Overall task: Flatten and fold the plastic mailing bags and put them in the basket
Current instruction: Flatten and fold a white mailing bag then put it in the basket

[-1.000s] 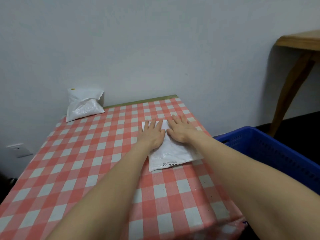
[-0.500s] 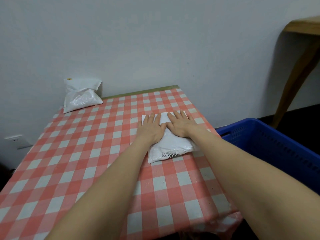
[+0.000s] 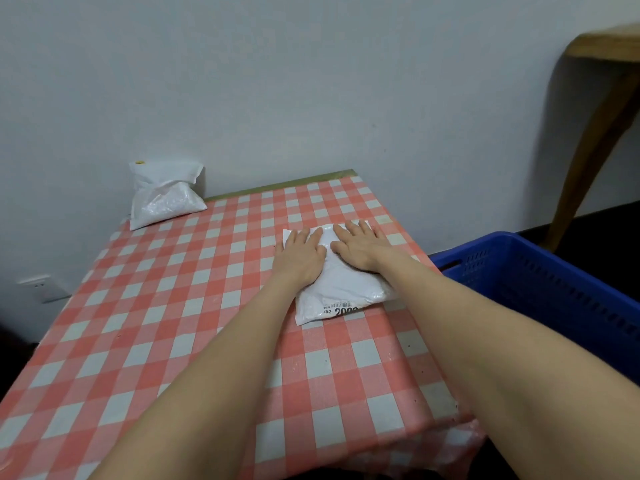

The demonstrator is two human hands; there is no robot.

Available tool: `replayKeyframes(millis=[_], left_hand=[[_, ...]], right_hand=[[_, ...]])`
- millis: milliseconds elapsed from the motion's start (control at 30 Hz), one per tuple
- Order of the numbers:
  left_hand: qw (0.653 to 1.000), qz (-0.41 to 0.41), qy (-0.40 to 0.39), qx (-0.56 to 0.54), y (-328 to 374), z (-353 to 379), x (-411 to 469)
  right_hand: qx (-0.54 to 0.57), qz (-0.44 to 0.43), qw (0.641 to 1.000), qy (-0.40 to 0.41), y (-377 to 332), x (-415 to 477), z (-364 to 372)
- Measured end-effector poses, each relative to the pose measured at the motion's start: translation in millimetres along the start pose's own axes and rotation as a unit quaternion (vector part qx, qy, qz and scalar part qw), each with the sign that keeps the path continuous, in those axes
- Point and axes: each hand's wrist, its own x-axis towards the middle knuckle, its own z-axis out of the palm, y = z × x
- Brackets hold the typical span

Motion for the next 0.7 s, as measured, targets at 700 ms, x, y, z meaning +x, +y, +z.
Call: replayKeyframes(millis=[700], left_hand=[[1.000,0.001,-0.007,-0.004,33,-3,-75]], right_hand=[[-0.012,0.008,0.999,0.043,-7,-80,5]])
